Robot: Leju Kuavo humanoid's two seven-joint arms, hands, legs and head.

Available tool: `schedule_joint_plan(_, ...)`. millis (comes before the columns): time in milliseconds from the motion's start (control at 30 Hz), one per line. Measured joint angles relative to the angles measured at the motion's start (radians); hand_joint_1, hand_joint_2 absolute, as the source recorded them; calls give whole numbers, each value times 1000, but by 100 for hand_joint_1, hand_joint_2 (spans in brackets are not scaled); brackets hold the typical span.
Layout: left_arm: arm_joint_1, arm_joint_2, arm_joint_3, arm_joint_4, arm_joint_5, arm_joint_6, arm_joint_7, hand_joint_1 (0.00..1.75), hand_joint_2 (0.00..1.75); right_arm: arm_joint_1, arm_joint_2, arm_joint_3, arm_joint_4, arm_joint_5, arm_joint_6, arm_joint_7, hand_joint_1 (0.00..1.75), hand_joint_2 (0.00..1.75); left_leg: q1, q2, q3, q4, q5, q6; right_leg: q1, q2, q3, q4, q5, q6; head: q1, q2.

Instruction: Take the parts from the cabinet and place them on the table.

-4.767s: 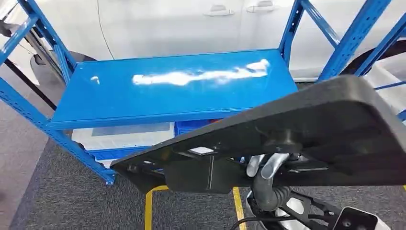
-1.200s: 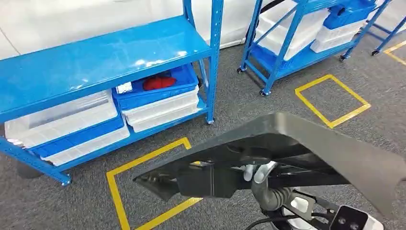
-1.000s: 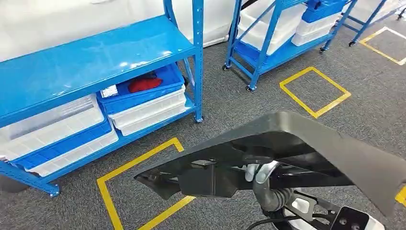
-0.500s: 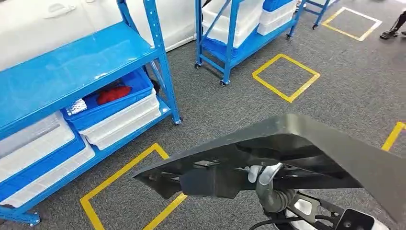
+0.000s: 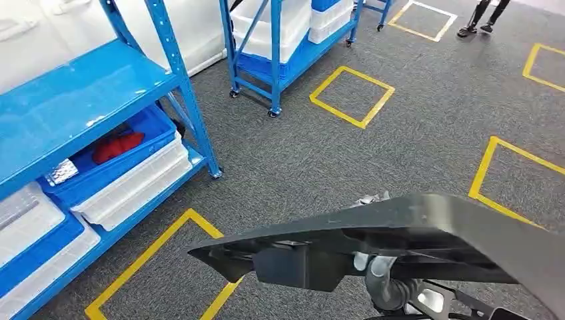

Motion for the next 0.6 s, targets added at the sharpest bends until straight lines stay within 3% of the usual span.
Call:
schedule_joint_plan(33, 0, 0, 0, 0, 0, -7, 0, 0, 175, 5, 0, -7, -4, 0, 17, 0, 175, 175, 1, 10, 2, 5, -5, -4, -2, -16, 56, -99, 42, 0, 0, 0)
schedule_joint_plan(67, -1, 0, -2, 0, 0, -24, -6, 0, 175, 10, 0, -16, -9, 1, 31, 0, 175, 175, 0, 18, 3, 10, -10, -10, -1, -50, 97, -171, 54, -3, 0, 0)
schedule_joint_plan(100, -2, 6, -2, 0, 0, -38, -13, 0, 175, 11, 1, -21, -12, 6, 46, 0, 175, 175, -8, 24, 2, 11, -14, -17, 11, -67, 99, -175, 40, -15, 0, 0)
schedule_joint_plan(167, -8, 18, -4, 0, 0, -107, -29, 0, 175, 10, 29, -48, -14, 21, 66, 0, 175, 175, -7, 42, 6, 14, -17, -29, 13, -41, 92, -176, 44, -33, 0, 0)
schedule_joint_plan(233, -23, 30, -7, 0, 0, -122, -21, 0, 175, 0, 39, -56, -14, 3, 58, 0, 175, 175, -4, 59, 10, 13, -18, -41, 14, -21, 88, -180, 49, -47, 0, 0)
schedule_joint_plan(267, -30, 38, -9, -1, 0, -122, -17, 0, 175, -9, 39, -61, -11, -10, 53, 0, 175, 175, 2, 38, 6, 21, -29, -48, 7, -13, 91, -185, 54, -54, 0, 0)
schedule_joint_plan(300, -36, 42, -10, -1, 0, -122, -14, 0, 175, -23, 39, -69, -5, -27, 51, 0, 175, 175, 3, -13, -7, 59, -60, -50, 8, -4, 90, -186, 55, -60, 0, 0)
schedule_joint_plan(333, -35, 47, -10, -1, 0, -121, -13, 0, 175, -31, 41, -71, 2, -35, 52, 0, 175, 175, 5, -37, -36, 126, -100, -51, 9, 4, 89, -186, 57, -65, 0, 0)
schedule_joint_plan(400, -27, 55, -10, -1, 0, -109, -7, 0, 175, -35, 48, -79, 18, -47, 66, 0, 175, 175, 4, -52, -111, 286, -167, -52, 13, 31, 86, -186, 59, -70, 0, 0)
schedule_joint_plan(433, -24, 57, -10, -1, 2, -103, -2, 0, 175, -35, 50, -83, 27, -48, 74, 0, 175, 175, 4, -53, -135, 330, -173, -50, 15, 44, 85, -185, 60, -70, 0, 0)
schedule_joint_plan(467, -22, 58, -10, -1, 2, -98, 3, 0, 175, -35, 53, -90, 36, -48, 76, 0, 175, 175, 4, -53, -137, 326, -156, -48, 17, 57, 85, -184, 60, -70, 0, 0)
schedule_joint_plan(500, -23, 61, -10, -1, 2, -95, 9, 0, 175, -35, 58, -95, 42, -48, 78, 0, 175, 175, 4, -54, -116, 273, -116, -43, 18, 70, 85, -183, 60, -70, 0, 0)
schedule_joint_plan(533, -23, 65, -10, -1, 2, -88, 20, 0, 175, -35, 66, -100, 47, -48, 77, 0, 175, 175, 4, -60, -74, 180, -63, -38, 19, 84, 86, -181, 61, -69, 0, 0)
schedule_joint_plan(567, -23, 70, -10, -1, 2, -85, 26, 0, 175, -35, 72, -103, 49, -48, 74, 0, 175, 175, 4, -79, -36, 95, -21, -33, 19, 95, 87, -180, 61, -68, 0, 0)
schedule_joint_plan(600, -22, 83, -11, -1, 1, -82, 37, 0, 175, -33, 80, -109, 52, -47, 71, 0, 175, 175, 4, -131, -10, 38, -20, -26, 17, 106, 85, -180, 62, -65, 0, 0)
